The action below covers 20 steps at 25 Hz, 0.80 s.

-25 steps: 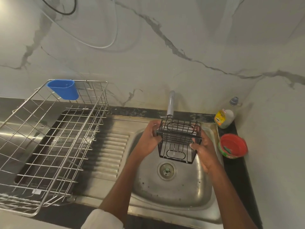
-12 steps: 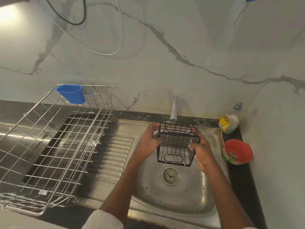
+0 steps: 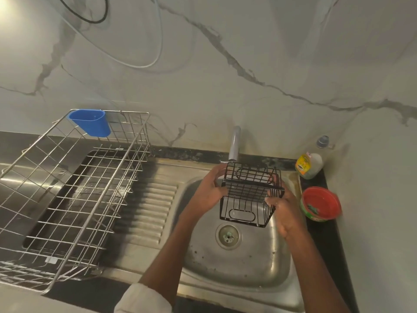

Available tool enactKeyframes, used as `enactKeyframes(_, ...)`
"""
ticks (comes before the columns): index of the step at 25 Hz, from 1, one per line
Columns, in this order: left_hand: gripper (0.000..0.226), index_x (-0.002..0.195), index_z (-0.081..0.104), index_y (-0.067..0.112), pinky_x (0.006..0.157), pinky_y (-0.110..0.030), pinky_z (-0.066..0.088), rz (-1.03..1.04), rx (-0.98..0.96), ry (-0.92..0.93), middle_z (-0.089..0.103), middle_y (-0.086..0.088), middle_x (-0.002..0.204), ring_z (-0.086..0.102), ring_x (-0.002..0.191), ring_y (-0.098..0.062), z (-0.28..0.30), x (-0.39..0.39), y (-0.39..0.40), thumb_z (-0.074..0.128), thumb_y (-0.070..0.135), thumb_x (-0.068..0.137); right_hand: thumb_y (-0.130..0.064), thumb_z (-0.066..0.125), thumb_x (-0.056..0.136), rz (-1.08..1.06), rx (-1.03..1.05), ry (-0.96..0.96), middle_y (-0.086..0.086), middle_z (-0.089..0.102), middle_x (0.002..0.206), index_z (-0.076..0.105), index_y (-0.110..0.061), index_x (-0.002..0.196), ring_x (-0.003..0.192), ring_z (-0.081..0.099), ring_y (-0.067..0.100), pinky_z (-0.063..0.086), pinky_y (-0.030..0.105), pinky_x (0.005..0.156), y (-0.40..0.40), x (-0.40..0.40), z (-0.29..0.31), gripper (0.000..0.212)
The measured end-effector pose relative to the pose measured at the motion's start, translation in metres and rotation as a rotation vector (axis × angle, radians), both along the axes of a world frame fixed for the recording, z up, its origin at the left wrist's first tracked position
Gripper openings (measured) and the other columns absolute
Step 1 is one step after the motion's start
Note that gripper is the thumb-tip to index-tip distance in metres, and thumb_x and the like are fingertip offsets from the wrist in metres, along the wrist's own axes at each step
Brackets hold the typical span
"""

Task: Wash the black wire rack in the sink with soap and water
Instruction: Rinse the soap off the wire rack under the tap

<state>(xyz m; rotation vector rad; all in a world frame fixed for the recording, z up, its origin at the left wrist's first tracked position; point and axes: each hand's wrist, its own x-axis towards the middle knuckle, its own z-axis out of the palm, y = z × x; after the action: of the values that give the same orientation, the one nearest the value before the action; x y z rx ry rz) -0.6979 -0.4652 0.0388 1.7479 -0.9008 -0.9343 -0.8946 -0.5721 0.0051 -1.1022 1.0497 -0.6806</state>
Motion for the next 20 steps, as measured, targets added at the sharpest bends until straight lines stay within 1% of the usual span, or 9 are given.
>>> enactKeyframes(3,0.084,0.158,0.041,0.03,0.093,-0.021,0.059,-0.106,0.029,0.026,0.057,0.011,0.149,0.068,0.106,0.01,0.006,-0.009,-0.01,0.063,-0.017,0.093,0.024,0.048,0.087,-0.055,0.008,-0.008,-0.029,0.074,0.101,0.063,-0.042,0.113,0.105,0.066,-0.001,0.048,0.022,0.086,-0.002,-0.011,0.008,0.072)
enactKeyframes(4,0.085,0.159,0.039,0.03,0.093,-0.018,0.058,-0.139,0.033,0.045,0.058,0.012,0.147,0.067,0.105,0.014,0.008,-0.01,-0.01,0.063,-0.018,0.093,0.024,0.048,0.087,-0.049,0.004,-0.006,-0.032,0.073,0.098,0.063,-0.043,0.111,0.1,0.067,-0.005,0.049,0.023,0.087,-0.004,-0.013,0.008,0.073)
enactKeyframes(7,0.082,0.15,0.045,0.032,0.096,-0.02,0.058,-0.168,0.023,0.067,0.061,0.014,0.14,0.066,0.115,0.01,0.011,-0.003,-0.001,0.066,-0.019,0.09,0.023,0.048,0.086,-0.037,0.002,0.016,-0.015,0.076,0.106,0.065,-0.032,0.126,0.103,0.068,0.002,0.051,0.029,0.094,-0.011,-0.006,-0.001,0.07)
enactKeyframes(9,0.076,0.149,0.048,0.02,0.089,-0.019,0.058,-0.128,0.004,0.065,0.063,0.014,0.136,0.07,0.111,0.007,0.01,0.006,0.01,0.066,-0.022,0.088,0.023,0.049,0.086,0.005,0.003,0.012,-0.007,0.074,0.112,0.062,-0.019,0.138,0.107,0.067,0.008,0.052,0.03,0.097,-0.012,0.007,-0.004,0.068)
enactKeyframes(11,0.074,0.149,0.05,0.018,0.087,-0.022,0.059,-0.071,-0.008,0.057,0.064,0.014,0.136,0.073,0.108,0.001,0.007,0.015,0.02,0.068,-0.021,0.088,0.021,0.051,0.086,0.06,0.001,0.001,-0.001,0.074,0.121,0.06,-0.018,0.142,0.115,0.066,0.013,0.05,0.032,0.1,-0.013,0.022,-0.009,0.069)
enactKeyframes(13,0.076,0.147,0.051,0.025,0.087,-0.025,0.061,-0.016,-0.002,0.031,0.063,0.015,0.14,0.072,0.111,-0.004,0.004,0.024,0.03,0.07,-0.017,0.087,0.019,0.055,0.085,0.121,-0.002,-0.011,0.001,0.073,0.127,0.062,-0.021,0.141,0.122,0.064,0.018,0.048,0.037,0.105,-0.016,0.036,-0.016,0.069)
enactKeyframes(16,0.082,0.151,0.049,0.03,0.093,-0.034,0.063,0.058,0.035,0.012,0.06,0.014,0.145,0.068,0.121,-0.013,0.001,0.032,0.048,0.074,-0.011,0.085,0.019,0.056,0.084,0.221,0.005,-0.009,-0.004,0.076,0.115,0.066,-0.019,0.135,0.118,0.065,0.018,0.047,0.035,0.099,-0.02,0.052,-0.02,0.064)
enactKeyframes(18,0.081,0.148,0.048,0.03,0.095,-0.035,0.061,0.09,0.059,0.0,0.06,0.015,0.14,0.065,0.123,-0.012,0.0,0.032,0.058,0.078,-0.008,0.084,0.02,0.055,0.084,0.275,0.037,-0.035,-0.004,0.078,0.108,0.068,-0.017,0.13,0.116,0.065,0.021,0.048,0.035,0.094,-0.021,0.059,-0.019,0.061)
enactKeyframes(20,0.08,0.145,0.046,0.03,0.091,-0.03,0.06,0.117,0.076,-0.008,0.059,0.012,0.136,0.064,0.117,-0.005,-0.002,0.031,0.066,0.078,-0.01,0.084,0.02,0.055,0.084,0.335,0.065,-0.049,-0.003,0.078,0.106,0.07,-0.017,0.126,0.114,0.065,0.024,0.05,0.041,0.098,-0.024,0.067,-0.02,0.057)
